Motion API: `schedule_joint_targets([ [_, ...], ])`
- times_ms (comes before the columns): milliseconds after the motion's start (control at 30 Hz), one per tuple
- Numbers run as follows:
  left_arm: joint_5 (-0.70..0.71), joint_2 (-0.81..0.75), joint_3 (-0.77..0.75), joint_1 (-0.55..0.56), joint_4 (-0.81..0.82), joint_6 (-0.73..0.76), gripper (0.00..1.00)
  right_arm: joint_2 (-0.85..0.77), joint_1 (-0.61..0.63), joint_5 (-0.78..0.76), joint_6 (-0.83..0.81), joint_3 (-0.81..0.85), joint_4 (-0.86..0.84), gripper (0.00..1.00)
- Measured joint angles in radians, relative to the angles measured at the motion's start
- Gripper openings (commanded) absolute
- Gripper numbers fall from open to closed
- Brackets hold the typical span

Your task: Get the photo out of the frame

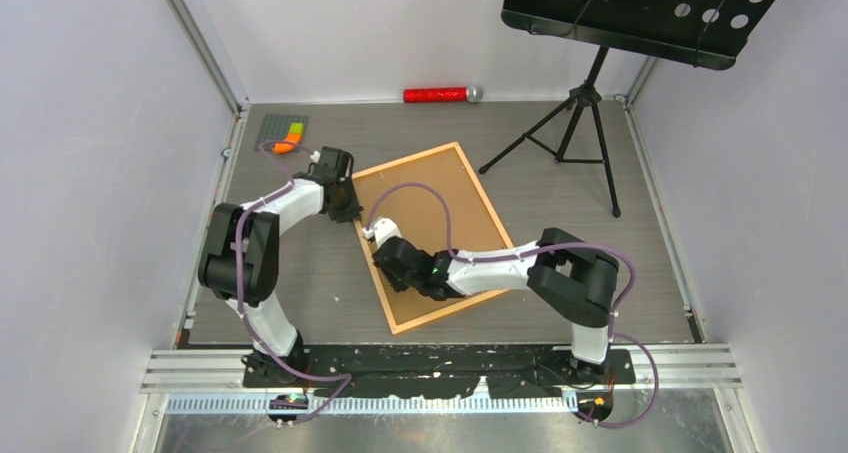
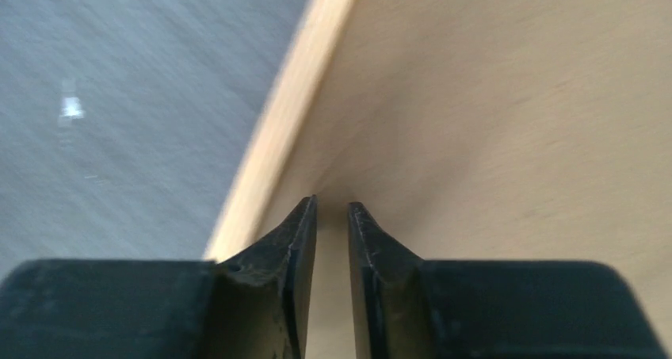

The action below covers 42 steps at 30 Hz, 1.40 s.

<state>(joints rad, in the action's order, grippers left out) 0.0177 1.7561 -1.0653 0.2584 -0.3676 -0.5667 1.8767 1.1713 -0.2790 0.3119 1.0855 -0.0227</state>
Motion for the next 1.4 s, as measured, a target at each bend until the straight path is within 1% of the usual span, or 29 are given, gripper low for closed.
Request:
schedule_joint_targets([
  [33,-0.009,-0.003,0.000,0.000,-0.011,0.003,0.00,-0.006,-0.010,-0.011,-0.029,-0.014,-0.012,0.36],
  [67,-0.021,-0.008,0.000,0.000,-0.032,0.010,0.00,-0.014,-0.025,-0.020,-0.053,-0.027,-0.020,0.39],
  [100,-0.034,-0.012,0.000,0.001,-0.052,0.019,0.00,-0.021,-0.038,-0.028,-0.072,-0.038,-0.026,0.45],
  [167,-0.051,-0.020,0.005,0.002,-0.079,0.034,0.00,-0.043,-0.064,-0.048,-0.118,-0.055,-0.029,0.53],
  [200,-0.061,-0.026,0.010,0.002,-0.087,0.043,0.00,-0.060,-0.075,-0.057,-0.137,-0.059,-0.031,0.55],
  [300,-0.083,-0.048,0.032,0.002,-0.099,0.068,0.00,-0.129,-0.085,-0.063,-0.186,-0.071,-0.051,0.69],
  [367,-0.104,-0.068,0.056,0.003,-0.100,0.081,0.00,-0.182,-0.085,-0.053,-0.209,-0.079,-0.080,0.74],
  [467,-0.138,-0.105,0.101,0.010,-0.094,0.096,0.00,-0.261,-0.103,0.008,-0.259,-0.110,-0.173,0.78],
  [500,-0.146,-0.124,0.122,0.019,-0.094,0.101,0.00,-0.284,-0.118,0.047,-0.285,-0.130,-0.218,0.78],
  [533,-0.152,-0.138,0.136,0.027,-0.095,0.103,0.07,-0.296,-0.133,0.073,-0.303,-0.145,-0.246,0.78],
  [600,-0.165,-0.171,0.174,0.049,-0.081,0.103,0.30,-0.305,-0.183,0.152,-0.334,-0.171,-0.294,0.78],
  [633,-0.166,-0.185,0.184,0.056,-0.069,0.104,0.39,-0.305,-0.220,0.206,-0.344,-0.180,-0.305,0.78],
  [667,-0.169,-0.203,0.196,0.061,-0.057,0.107,0.45,-0.303,-0.261,0.274,-0.355,-0.188,-0.312,0.77],
  [733,-0.197,-0.260,0.225,0.064,-0.078,0.105,0.54,-0.294,-0.331,0.393,-0.385,-0.193,-0.320,0.76],
  [800,-0.212,-0.316,0.242,0.071,-0.117,0.101,0.57,-0.286,-0.377,0.478,-0.431,-0.193,-0.323,0.75],
  [933,-0.206,-0.372,0.210,0.076,-0.173,0.098,0.67,-0.244,-0.383,0.647,-0.576,-0.176,-0.293,0.75],
  [1033,-0.174,-0.377,0.146,0.065,-0.214,0.093,0.69,-0.187,-0.373,0.726,-0.655,-0.134,-0.252,0.75],
  [1167,-0.141,-0.364,0.065,0.009,-0.237,0.079,0.62,-0.119,-0.371,0.791,-0.727,-0.060,-0.202,0.75],
  [1300,-0.148,-0.231,-0.056,-0.051,-0.232,0.068,0.55,-0.056,-0.371,0.827,-0.763,0.018,-0.176,0.74],
  [1400,-0.170,-0.099,-0.138,-0.061,-0.225,0.069,0.52,0.005,-0.368,0.842,-0.793,0.088,-0.151,0.73],
])
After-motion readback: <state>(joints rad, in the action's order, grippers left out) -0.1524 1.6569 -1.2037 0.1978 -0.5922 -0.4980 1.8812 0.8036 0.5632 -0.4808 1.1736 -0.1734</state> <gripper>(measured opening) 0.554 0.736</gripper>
